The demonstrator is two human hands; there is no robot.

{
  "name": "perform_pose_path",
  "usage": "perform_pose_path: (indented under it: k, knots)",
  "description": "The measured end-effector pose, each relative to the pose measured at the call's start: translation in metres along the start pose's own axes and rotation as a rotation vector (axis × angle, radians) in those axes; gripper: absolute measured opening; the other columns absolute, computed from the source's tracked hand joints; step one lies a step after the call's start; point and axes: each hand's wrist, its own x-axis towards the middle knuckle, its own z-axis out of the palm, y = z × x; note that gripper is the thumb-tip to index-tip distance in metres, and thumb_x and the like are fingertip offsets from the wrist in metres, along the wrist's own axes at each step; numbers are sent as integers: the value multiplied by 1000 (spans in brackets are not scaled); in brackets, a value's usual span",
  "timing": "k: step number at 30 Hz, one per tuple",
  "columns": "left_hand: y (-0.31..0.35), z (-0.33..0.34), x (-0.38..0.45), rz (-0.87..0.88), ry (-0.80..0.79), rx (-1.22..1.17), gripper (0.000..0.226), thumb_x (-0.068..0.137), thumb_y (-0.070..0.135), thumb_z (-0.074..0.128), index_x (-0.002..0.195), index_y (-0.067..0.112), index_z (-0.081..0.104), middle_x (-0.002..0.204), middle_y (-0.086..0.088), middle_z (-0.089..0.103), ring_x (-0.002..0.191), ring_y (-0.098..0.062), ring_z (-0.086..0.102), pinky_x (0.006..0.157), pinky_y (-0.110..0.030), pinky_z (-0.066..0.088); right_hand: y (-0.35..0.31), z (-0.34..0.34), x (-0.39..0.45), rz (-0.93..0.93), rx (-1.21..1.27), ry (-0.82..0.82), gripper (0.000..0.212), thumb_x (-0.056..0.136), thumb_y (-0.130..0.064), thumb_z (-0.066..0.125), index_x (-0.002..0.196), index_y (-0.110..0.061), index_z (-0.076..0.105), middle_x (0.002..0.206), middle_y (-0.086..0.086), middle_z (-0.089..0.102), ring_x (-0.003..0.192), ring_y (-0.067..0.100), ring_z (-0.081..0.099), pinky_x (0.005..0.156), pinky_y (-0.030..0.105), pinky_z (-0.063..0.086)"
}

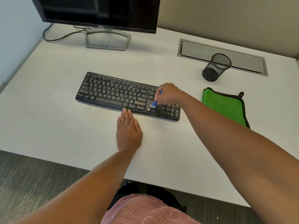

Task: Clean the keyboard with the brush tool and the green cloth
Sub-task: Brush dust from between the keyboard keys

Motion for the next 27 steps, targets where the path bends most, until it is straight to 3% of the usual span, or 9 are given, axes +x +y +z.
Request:
perform_pose_path:
  k: [3,6,9,11,14,18,21,24,27]
  knots:
    - [0,0,0,4,6,3,55,108,28,16,158,7,4,168,-8,-2,156,-17,-5,126,-33,-4,2,3,-2,-30,4,40,14,92,-8,55,79,-7,60,95,7,66,88,19,67,66,27,49]
    - [0,0,0,5,10,4,56,108,28,16,159,7,5,169,-8,-1,156,-17,-5,126,-32,-5,0,5,-6,8,-277,-53,23,87,-8,59,65,-8,55,69,3,53,61,19,48,48,27,36]
    - [0,0,0,2,17,3,56,108,27,17,159,6,8,169,-9,0,156,-18,-4,125,-31,-6,-6,-4,-8,21,-302,-63,28,81,0,51,55,-10,44,59,2,42,52,16,36,44,26,28]
    - [0,0,-1,4,16,6,56,108,27,16,159,6,7,169,-9,0,156,-18,-4,125,-30,-7,-9,-10,-4,-9,-269,-30,24,81,0,47,59,-9,45,58,2,40,53,17,34,45,26,26]
    - [0,0,0,2,15,4,56,108,28,16,159,7,6,169,-8,-1,156,-17,-5,125,-31,-6,-4,-4,0,-44,-221,65,16,85,-3,51,70,-8,49,67,5,46,62,21,44,50,28,35]
    - [0,0,0,1,16,-4,56,108,28,16,159,7,7,169,-8,0,156,-17,-4,126,-31,-5,3,-2,-3,39,-161,-158,12,84,-8,67,75,-11,61,73,2,61,65,15,58,54,21,47]
    - [0,1,0,3,17,-5,56,108,28,16,159,7,7,169,-8,0,156,-17,-4,126,-31,-5,2,-17,2,63,-72,-97,6,81,-6,67,85,-11,66,85,5,69,78,20,67,62,23,52]
    - [-1,2,0,6,17,-2,57,108,28,13,159,7,7,169,-8,0,156,-17,-4,126,-31,-5,7,-16,5,25,-166,52,16,81,-1,48,68,-9,53,71,10,59,74,34,58,54,25,39]
    - [-1,1,0,5,21,2,59,105,31,9,159,6,8,169,-8,1,156,-17,-3,125,-31,-5,13,-4,0,42,-199,-30,21,85,-5,54,64,-9,55,66,7,54,61,25,53,53,27,42]
